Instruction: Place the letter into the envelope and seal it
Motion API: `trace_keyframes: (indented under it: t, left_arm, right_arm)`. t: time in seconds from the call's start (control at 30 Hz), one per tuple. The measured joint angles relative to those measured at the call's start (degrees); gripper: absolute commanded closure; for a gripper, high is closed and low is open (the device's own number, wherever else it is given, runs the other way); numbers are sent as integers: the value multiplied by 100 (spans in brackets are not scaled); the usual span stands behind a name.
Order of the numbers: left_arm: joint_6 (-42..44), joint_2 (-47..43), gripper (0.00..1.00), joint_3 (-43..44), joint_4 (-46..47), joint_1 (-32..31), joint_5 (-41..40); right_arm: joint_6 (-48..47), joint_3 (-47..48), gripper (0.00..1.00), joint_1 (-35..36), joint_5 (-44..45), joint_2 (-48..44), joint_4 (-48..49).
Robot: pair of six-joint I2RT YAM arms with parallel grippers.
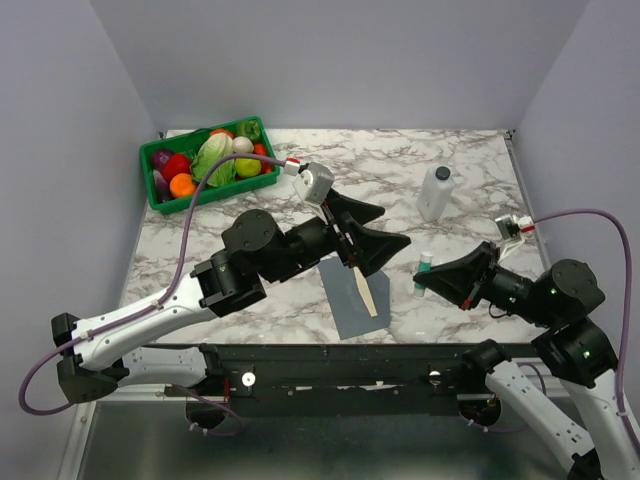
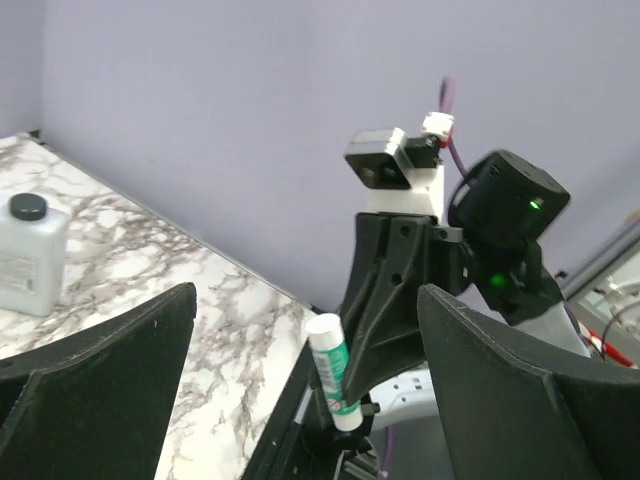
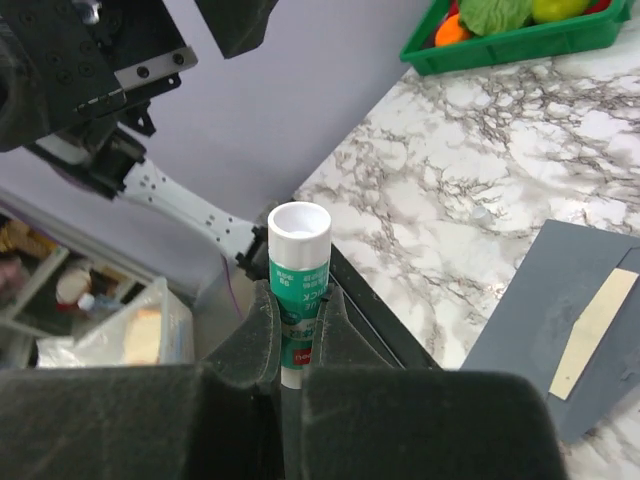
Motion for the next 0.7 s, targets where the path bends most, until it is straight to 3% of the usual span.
trace_keyframes:
  t: [0.27,0.5,0.7]
  left_arm:
    - [-20,-48,1,-74,-184,0,-529]
    - [-37,129,1,50,-520,0,-697]
    - [39,1287,1,2120,-2232,-208,-1401]
  right_arm:
    - [1137,-13,99,0,935,-352,-170]
    - [1209,-90,99,0,1058,-289,-317]
    - [87,-42,99,0,1097,61,-483]
